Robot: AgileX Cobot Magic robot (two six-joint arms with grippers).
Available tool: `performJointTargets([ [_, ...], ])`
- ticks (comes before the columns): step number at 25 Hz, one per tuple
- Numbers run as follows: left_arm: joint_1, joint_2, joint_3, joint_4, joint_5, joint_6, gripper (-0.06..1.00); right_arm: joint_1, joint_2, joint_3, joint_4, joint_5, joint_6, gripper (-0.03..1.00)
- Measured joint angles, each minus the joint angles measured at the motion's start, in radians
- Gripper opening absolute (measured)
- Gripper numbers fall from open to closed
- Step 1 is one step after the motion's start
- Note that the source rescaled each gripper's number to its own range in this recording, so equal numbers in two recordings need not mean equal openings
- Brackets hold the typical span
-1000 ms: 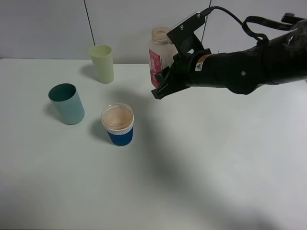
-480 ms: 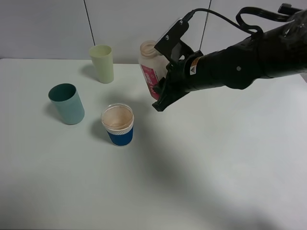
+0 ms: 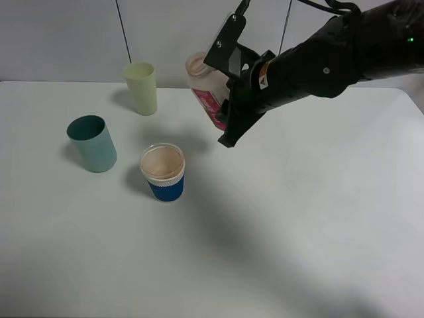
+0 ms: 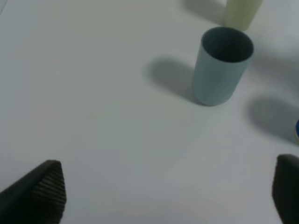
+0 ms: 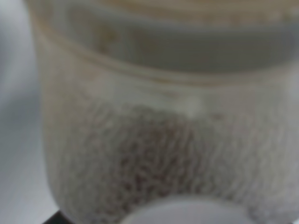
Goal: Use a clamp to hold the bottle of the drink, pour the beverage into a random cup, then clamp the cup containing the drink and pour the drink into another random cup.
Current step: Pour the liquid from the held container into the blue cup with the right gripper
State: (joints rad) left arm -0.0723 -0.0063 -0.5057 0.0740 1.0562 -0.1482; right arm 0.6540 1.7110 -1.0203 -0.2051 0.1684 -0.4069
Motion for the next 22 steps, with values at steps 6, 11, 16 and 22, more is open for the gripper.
performJointTargets([
  [6, 0.000, 0.000, 0.000, 0.000, 0.000, 0.000, 0.66, 0.017, 0.000, 0.000, -0.081, 0.062, 0.000, 0.00],
  [11, 0.000, 0.000, 0.000, 0.000, 0.000, 0.000, 0.66, 0.028, 0.000, 0.000, -0.137, 0.088, 0.000, 0.00],
  [16, 0.000, 0.000, 0.000, 0.000, 0.000, 0.000, 0.66, 0.028, 0.002, -0.002, -0.216, 0.117, 0.000, 0.00],
  [22, 0.000, 0.000, 0.000, 0.000, 0.000, 0.000, 0.66, 0.034, 0.053, -0.066, -0.257, 0.165, 0.000, 0.00],
])
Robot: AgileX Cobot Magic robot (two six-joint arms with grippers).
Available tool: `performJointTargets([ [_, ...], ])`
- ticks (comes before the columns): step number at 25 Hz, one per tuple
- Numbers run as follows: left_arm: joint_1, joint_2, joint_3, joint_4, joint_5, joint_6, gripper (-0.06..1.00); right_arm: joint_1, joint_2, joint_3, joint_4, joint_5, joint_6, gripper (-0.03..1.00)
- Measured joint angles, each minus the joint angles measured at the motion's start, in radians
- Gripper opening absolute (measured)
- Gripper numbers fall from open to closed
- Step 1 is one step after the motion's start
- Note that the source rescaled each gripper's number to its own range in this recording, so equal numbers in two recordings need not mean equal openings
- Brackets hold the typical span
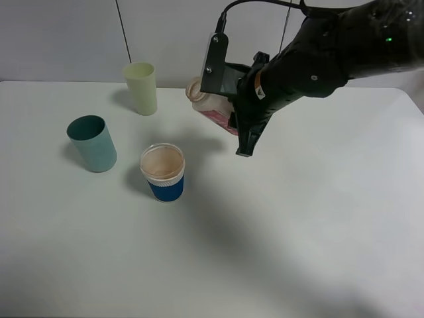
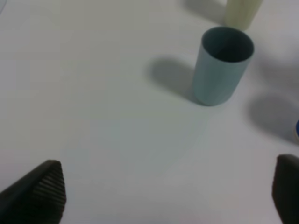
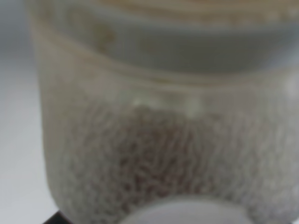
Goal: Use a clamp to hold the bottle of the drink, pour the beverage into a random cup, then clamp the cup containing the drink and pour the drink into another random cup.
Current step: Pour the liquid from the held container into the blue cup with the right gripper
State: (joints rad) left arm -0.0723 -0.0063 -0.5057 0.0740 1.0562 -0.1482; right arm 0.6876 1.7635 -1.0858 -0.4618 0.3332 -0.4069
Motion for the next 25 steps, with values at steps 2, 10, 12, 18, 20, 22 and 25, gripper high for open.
performJointTargets([
  [2, 0.000, 0.000, 0.000, 0.000, 0.000, 0.000, 0.66, 0.009, 0.025, -0.035, -0.010, 0.020, 0.000, 0.00],
  [10, 0.000, 0.000, 0.000, 0.000, 0.000, 0.000, 0.66, 0.043, 0.110, -0.118, -0.048, 0.085, -0.005, 0.00],
  [12, 0.000, 0.000, 0.000, 0.000, 0.000, 0.000, 0.66, 0.049, 0.117, -0.123, -0.049, 0.089, -0.022, 0.00],
  [18, 0.000, 0.000, 0.000, 0.000, 0.000, 0.000, 0.66, 0.054, 0.133, -0.123, -0.074, 0.129, -0.045, 0.00],
  [20, 0.000, 0.000, 0.000, 0.000, 0.000, 0.000, 0.66, 0.059, 0.134, -0.123, -0.096, 0.132, -0.047, 0.00],
  [22, 0.000, 0.000, 0.000, 0.000, 0.000, 0.000, 0.66, 0.064, 0.134, -0.123, -0.104, 0.133, -0.048, 0.00],
  [25, 0.000, 0.000, 0.000, 0.000, 0.000, 0.000, 0.66, 0.077, 0.134, -0.123, -0.121, 0.139, -0.062, 0.00],
])
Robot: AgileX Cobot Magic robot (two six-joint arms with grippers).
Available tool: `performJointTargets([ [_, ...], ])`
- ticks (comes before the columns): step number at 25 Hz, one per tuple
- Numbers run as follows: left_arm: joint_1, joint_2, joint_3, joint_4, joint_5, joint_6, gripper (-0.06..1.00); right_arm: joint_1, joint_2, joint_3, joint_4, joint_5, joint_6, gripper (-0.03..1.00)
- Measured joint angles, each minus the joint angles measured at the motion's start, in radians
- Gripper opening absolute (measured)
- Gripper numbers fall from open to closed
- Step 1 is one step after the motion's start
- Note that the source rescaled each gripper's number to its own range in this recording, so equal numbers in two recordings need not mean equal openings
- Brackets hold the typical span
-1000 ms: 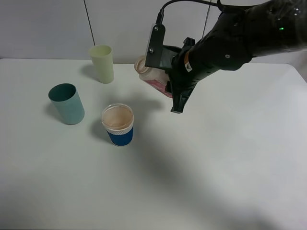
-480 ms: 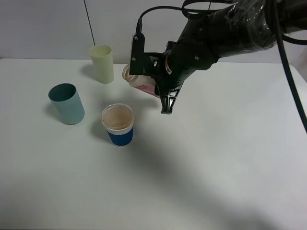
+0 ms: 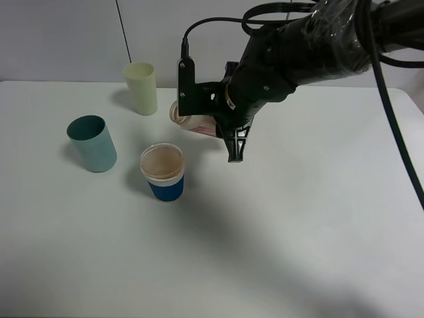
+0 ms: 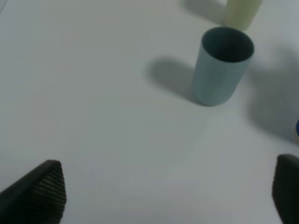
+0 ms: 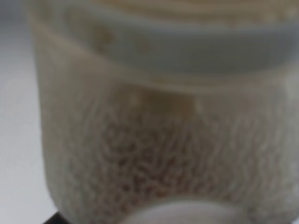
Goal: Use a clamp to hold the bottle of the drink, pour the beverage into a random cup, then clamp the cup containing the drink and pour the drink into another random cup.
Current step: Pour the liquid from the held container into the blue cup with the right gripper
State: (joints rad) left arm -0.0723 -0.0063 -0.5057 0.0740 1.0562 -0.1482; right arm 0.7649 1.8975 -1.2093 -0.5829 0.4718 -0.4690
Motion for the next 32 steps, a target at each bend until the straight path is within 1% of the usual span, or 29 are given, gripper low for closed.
performJointTargets([
  [11, 0.000, 0.000, 0.000, 0.000, 0.000, 0.000, 0.66, 0.057, 0.000, -0.002, -0.052, 0.040, -0.020, 0.00],
  [21, 0.000, 0.000, 0.000, 0.000, 0.000, 0.000, 0.66, 0.090, 0.001, -0.057, -0.115, 0.140, -0.025, 0.00],
  [26, 0.000, 0.000, 0.000, 0.000, 0.000, 0.000, 0.66, 0.104, 0.001, -0.058, -0.138, 0.159, -0.027, 0.00],
  [27, 0.000, 0.000, 0.000, 0.000, 0.000, 0.000, 0.66, 0.110, 0.001, -0.058, -0.145, 0.175, -0.027, 0.00],
  [32, 0.000, 0.000, 0.000, 0.000, 0.000, -0.001, 0.66, 0.127, 0.001, -0.058, -0.173, 0.186, -0.027, 0.00],
])
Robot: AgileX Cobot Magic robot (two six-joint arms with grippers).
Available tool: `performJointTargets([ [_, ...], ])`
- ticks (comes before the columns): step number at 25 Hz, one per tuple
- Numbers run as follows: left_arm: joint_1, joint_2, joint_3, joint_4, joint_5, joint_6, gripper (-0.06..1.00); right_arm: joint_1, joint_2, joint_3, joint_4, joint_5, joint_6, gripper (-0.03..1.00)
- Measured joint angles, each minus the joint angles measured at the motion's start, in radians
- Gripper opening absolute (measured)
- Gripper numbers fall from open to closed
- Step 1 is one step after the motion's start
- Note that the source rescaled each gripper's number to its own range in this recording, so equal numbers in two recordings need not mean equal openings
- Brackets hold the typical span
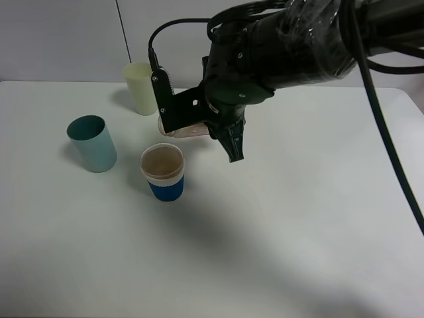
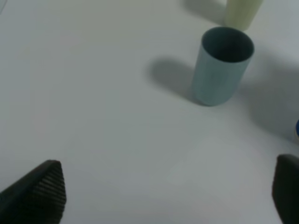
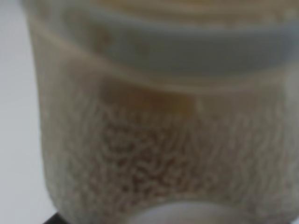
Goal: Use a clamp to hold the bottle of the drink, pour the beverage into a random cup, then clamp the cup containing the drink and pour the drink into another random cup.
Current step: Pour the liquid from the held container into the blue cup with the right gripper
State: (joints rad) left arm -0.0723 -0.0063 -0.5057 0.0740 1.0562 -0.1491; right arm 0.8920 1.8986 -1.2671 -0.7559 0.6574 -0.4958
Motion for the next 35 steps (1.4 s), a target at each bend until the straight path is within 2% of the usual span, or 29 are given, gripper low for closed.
performJointTargets([
  [8, 0.000, 0.000, 0.000, 0.000, 0.000, 0.000, 0.66, 0.015, 0.000, 0.000, -0.061, 0.012, 0.000, 0.00],
  [29, 0.000, 0.000, 0.000, 0.000, 0.000, 0.000, 0.66, 0.057, 0.000, 0.000, -0.060, 0.066, 0.045, 0.00],
  [35, 0.000, 0.000, 0.000, 0.000, 0.000, 0.001, 0.66, 0.057, 0.000, 0.000, -0.105, 0.082, 0.045, 0.00],
])
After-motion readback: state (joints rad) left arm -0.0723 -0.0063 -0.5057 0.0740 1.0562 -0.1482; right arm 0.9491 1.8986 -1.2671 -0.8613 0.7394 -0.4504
